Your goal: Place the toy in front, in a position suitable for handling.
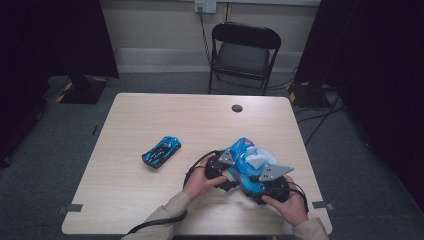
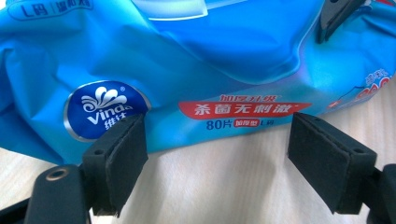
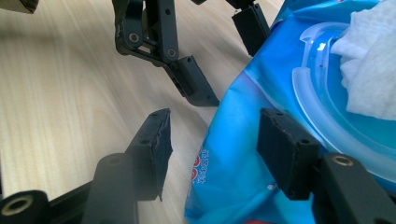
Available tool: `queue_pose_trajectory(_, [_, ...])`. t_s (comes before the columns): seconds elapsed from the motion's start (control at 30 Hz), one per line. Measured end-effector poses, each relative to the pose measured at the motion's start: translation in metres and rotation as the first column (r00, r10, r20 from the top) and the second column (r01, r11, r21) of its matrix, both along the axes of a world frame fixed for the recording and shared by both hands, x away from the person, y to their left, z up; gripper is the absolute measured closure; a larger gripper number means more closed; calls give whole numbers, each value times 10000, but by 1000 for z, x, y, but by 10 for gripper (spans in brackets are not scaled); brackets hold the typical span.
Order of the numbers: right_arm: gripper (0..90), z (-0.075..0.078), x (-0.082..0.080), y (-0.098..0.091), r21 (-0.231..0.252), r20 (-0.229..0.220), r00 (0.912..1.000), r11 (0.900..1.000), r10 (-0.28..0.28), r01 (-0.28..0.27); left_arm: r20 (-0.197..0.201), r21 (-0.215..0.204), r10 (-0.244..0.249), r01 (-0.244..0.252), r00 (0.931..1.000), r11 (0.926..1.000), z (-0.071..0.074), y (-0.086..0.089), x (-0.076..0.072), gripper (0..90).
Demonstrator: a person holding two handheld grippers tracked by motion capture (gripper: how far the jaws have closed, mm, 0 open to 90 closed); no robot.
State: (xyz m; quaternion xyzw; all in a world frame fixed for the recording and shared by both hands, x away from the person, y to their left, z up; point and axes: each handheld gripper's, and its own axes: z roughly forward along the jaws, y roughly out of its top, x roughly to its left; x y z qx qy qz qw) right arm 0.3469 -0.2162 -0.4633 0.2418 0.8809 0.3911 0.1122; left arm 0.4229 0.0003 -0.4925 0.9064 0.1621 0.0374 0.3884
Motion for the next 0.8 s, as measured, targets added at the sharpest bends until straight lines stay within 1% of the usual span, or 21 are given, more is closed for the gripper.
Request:
queue_pose_trajectory(0.07, [443,0,2,-2,-4,17,10000,10000,-80,80,-24,45,-34,34,10000,10000,0,-3,4,192])
queue_pose_trajectory(0.17, [441,-1,5,-4,14,24,9998,9998,-196,196,56,67,-21,21,10000,10000,0,-9,9,188])
queue_pose_trajectory(0.2, [441,-1,6,-5,23,33,9997,9997,-236,236,29,-18,59,-59,10000,10000,-1,-11,10,188])
queue_pose_trajectory(0.3, [443,-1,10,-8,-1,71,9994,9994,-347,347,42,-58,91,-91,9999,9999,-1,-16,16,188])
queue_pose_trajectory(0.33, [443,-1,11,-10,-13,59,9992,9992,-393,393,40,14,7,-7,10000,10000,-1,-17,18,188])
queue_pose_trajectory(0.47, [457,-2,17,-15,43,140,9984,9985,-550,550,32,26,-4,4,10000,10000,0,-20,21,201])
queue_pose_trajectory(0.53, [452,-3,19,-16,78,141,9978,9979,-647,646,32,165,-90,90,10000,9998,4,-16,21,202])
queue_pose_trajectory(0.57, [452,-3,19,-16,78,141,9978,9979,-647,646,32,165,-90,90,10000,9998,4,-16,21,202])
queue_pose_trajectory(0.6, [428,-2,19,-16,25,159,9982,9983,-584,584,37,156,-63,63,10000,9999,6,-11,19,201])
queue_pose_trajectory(0.67, [409,-2,18,-15,-86,216,9982,9984,-564,566,76,118,-15,14,10000,9999,9,-3,15,198])
queue_pose_trajectory(0.7, [393,-2,17,-13,-127,221,9982,9983,-565,568,139,230,-73,69,9999,9997,12,3,13,197])
queue_pose_trajectory(0.73, [376,-1,16,-12,-199,271,9983,9984,-525,531,138,127,25,-27,9999,9999,13,7,10,196])
queue_pose_trajectory(0.77, [363,-1,15,-11,-274,311,9984,9985,-471,480,148,200,-6,3,9999,9998,14,13,7,196])
queue_pose_trajectory(0.8, [352,-1,14,-10,-294,341,9984,9985,-443,453,239,254,-1,-5,9997,9997,15,18,3,196])
